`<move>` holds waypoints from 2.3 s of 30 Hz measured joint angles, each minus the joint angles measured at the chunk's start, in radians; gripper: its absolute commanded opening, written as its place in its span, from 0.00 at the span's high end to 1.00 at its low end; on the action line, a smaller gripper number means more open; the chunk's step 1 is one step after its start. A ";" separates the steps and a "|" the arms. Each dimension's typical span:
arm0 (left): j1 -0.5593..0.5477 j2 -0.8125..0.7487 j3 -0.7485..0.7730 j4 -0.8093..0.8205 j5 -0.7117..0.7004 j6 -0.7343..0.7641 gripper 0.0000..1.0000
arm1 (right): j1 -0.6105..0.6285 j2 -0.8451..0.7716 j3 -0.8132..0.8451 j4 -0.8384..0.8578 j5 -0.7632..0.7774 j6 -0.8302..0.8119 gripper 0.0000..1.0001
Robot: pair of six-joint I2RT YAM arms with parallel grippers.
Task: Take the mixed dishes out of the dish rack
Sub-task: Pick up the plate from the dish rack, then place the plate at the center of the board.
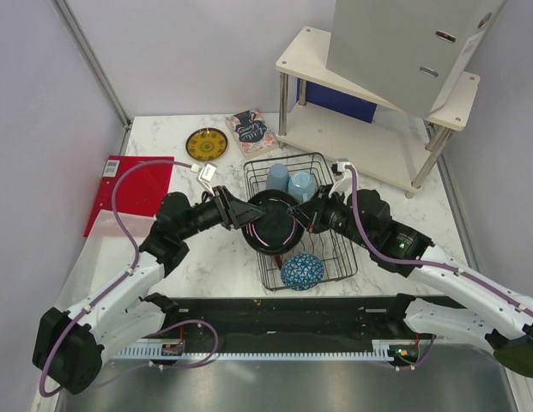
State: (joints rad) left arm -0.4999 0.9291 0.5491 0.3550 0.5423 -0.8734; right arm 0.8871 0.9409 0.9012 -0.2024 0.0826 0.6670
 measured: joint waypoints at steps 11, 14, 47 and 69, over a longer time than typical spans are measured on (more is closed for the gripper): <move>-0.001 -0.019 -0.016 0.080 0.047 -0.007 0.98 | -0.009 -0.013 -0.013 0.015 -0.007 0.007 0.80; -0.002 -0.020 -0.016 0.082 0.040 -0.003 0.98 | -0.009 -0.013 -0.013 0.014 -0.005 -0.003 0.26; 0.495 0.969 0.878 -0.435 -0.336 0.017 0.98 | -0.006 -0.222 -0.030 -0.239 0.359 -0.218 0.02; 0.579 1.335 1.269 -0.623 -0.410 0.047 0.93 | -0.006 -0.180 -0.046 -0.250 0.414 -0.253 0.02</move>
State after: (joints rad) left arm 0.0788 2.2642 1.8179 -0.2684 0.1318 -0.8261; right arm 0.8810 0.7609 0.8555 -0.4526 0.4965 0.4141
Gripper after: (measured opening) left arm 0.092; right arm 0.979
